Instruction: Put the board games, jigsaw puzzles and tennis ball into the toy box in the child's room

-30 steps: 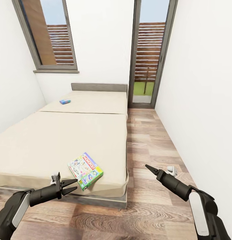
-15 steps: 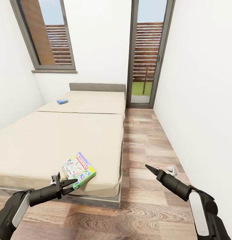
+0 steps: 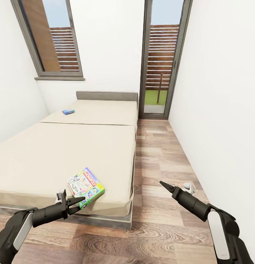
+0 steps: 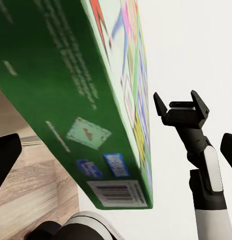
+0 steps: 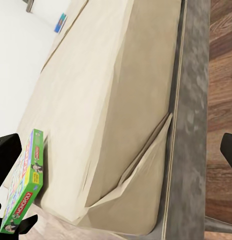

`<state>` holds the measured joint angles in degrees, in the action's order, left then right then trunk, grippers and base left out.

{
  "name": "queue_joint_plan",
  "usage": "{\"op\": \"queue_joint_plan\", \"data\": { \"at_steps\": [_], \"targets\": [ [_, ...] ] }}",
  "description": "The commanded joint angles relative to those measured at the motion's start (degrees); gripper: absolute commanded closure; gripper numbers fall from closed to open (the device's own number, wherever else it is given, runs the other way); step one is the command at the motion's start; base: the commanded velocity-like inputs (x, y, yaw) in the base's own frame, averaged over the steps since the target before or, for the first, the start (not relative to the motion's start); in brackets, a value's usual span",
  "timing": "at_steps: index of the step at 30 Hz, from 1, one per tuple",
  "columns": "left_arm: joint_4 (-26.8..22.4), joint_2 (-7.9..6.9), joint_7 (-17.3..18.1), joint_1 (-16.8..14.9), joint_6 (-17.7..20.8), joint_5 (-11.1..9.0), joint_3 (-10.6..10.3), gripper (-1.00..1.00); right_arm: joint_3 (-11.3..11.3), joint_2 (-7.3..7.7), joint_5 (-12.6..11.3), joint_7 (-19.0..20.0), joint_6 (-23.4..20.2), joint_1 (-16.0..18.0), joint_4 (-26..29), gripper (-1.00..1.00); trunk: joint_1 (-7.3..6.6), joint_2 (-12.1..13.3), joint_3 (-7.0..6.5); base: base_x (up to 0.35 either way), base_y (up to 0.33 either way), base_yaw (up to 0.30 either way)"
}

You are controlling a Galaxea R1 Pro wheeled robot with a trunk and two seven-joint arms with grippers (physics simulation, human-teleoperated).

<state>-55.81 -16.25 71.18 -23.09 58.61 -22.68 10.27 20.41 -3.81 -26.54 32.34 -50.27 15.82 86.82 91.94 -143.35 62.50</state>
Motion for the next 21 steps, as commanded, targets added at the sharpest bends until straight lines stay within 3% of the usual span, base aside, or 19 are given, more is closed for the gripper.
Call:
{"op": "queue_joint_plan", "data": {
  "at_steps": [1,21],
  "targets": [
    [0.0,-0.01,0.1,-0.02,0.37,-0.09,0.01,-1.0,0.16,-0.06,0.08,0.27,-0.36,0.06,0.02,-1.0,-0.01,-0.02,0.05,0.0,-0.002,0.0],
    [0.0,-0.01,0.14,-0.02,0.36,-0.14,0.01,-1.0,0.16,-0.06,0.07,0.27,-0.36,0.08,0.02,-1.0,-0.01,-0.02,0.05,0.029,0.0,0.0]
  ]
}}
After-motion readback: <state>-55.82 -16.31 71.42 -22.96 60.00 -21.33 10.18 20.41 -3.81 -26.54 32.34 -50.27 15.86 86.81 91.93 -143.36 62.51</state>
